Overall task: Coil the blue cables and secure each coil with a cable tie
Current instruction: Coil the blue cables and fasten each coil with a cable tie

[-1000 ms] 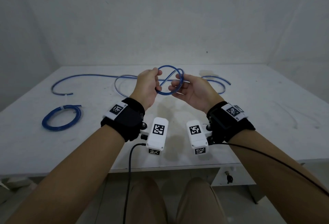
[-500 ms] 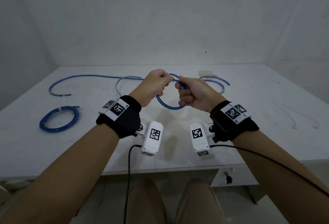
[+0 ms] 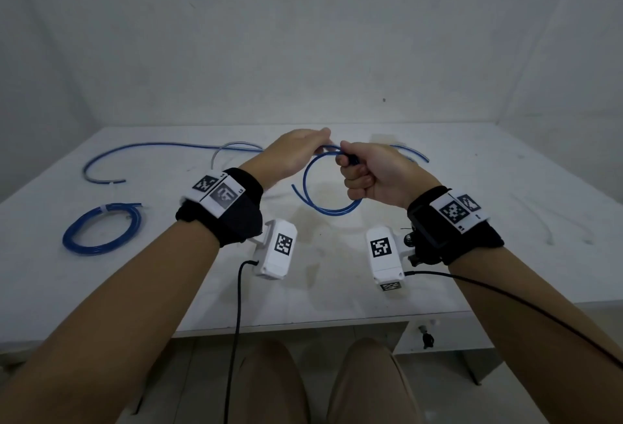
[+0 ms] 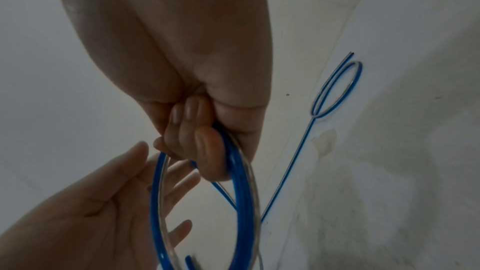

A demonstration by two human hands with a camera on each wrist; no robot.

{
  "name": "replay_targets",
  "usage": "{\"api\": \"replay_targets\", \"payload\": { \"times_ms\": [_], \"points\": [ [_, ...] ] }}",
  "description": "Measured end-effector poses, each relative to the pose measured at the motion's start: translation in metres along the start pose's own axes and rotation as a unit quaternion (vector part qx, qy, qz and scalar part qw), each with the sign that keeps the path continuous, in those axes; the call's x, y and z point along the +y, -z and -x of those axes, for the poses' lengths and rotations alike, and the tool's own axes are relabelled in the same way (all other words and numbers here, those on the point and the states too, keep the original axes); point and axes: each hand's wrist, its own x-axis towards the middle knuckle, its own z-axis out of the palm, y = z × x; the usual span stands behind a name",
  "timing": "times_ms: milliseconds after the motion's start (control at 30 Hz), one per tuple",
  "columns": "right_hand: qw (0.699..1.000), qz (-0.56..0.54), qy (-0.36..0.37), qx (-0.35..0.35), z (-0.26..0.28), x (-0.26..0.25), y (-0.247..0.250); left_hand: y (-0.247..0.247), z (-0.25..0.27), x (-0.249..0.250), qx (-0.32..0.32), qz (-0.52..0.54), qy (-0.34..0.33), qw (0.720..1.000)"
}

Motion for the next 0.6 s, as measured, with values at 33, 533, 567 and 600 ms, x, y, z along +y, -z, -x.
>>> {"api": "replay_targets", "payload": {
  "times_ms": [33, 533, 567, 600],
  "points": [
    [1.0, -0.004, 0.0, 0.003, 0.001, 0.0, 0.001, 0.001, -0.001, 0.0, 0.006, -0.002, 0.003, 1.0],
    [0.959, -0.233, 0.124, 0.104, -0.008, 0.004, 0.01, 0.009, 0.002, -0.031, 0.105, 0.072, 0.098, 0.987],
    [0.958, -0.235, 0.128, 0.105, -0.01, 0.003, 0.009, 0.008, 0.003, -0.031, 0.107, 0.076, 0.108, 0.985],
    [0.956, -0.239, 0.132, 0.106, -0.011, 0.003, 0.007, 0.007, 0.004, -0.031, 0.112, 0.082, 0.114, 0.984]
  ]
}}
